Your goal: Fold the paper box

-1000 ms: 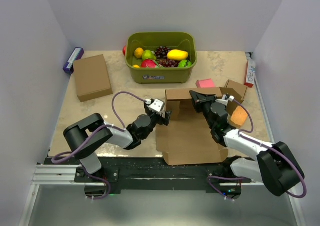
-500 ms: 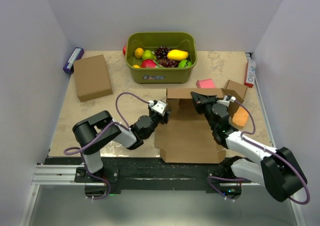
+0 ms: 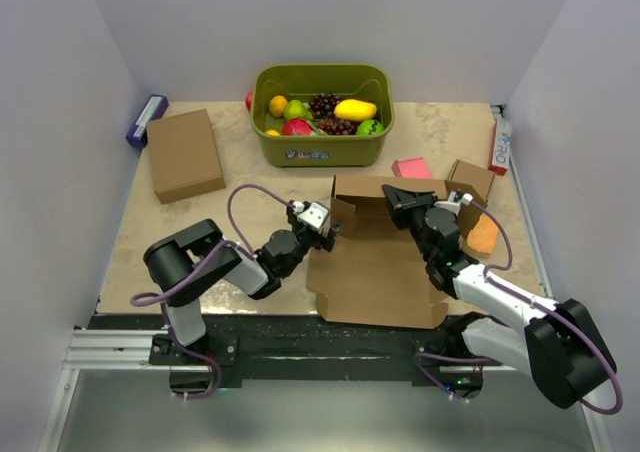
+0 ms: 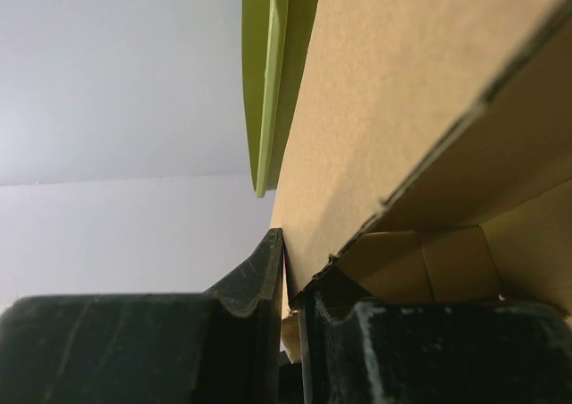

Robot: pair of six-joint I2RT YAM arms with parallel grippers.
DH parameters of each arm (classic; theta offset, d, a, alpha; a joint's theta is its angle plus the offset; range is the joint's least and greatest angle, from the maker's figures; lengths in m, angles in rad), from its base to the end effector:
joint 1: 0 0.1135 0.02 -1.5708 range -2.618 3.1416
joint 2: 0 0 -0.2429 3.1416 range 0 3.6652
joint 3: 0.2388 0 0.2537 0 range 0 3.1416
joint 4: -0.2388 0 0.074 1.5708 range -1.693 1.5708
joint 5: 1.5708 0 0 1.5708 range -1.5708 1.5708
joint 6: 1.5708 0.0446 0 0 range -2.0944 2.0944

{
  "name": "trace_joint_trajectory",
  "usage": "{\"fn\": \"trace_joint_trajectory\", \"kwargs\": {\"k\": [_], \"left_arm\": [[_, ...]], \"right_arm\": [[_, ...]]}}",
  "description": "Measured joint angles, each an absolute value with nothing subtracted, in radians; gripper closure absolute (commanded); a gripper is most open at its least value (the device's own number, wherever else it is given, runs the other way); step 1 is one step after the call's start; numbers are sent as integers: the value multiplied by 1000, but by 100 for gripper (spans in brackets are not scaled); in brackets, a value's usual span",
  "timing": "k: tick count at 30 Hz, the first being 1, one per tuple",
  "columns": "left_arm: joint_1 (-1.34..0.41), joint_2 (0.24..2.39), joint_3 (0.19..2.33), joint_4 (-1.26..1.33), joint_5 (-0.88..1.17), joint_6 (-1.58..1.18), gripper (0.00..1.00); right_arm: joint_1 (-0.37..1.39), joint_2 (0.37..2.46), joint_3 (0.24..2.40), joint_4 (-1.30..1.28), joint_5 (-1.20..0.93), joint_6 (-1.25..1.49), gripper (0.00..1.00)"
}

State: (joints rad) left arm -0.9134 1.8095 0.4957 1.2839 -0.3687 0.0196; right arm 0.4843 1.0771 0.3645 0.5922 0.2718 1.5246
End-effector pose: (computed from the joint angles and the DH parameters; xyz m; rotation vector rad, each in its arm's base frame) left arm 0.2044 -0.2385 0.1229 0.4574 1.5469 -0.3989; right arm 0.2240 0.1043 0.1976 1.1099 1.4883 1.2433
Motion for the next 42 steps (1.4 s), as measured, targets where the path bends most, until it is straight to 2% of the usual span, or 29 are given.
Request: {"fn": "trace_joint_trajectory", "kwargs": {"k": [16,24,33,42], "left_arm": [[-778,1755,494,1285,-45,11,8],[-753,1758,558,1284,51,12,13],[-753,1796,609,1286,52,12,26],[-775,1823,620,1291,-50,24,27]], "right_arm": [[484,1077,364,596,271,1523,86],[484,1077,364,599,272,1518,86],[484,1078,364,599,271,1514,86],[484,1084,364,604,271,1509,86]]}}
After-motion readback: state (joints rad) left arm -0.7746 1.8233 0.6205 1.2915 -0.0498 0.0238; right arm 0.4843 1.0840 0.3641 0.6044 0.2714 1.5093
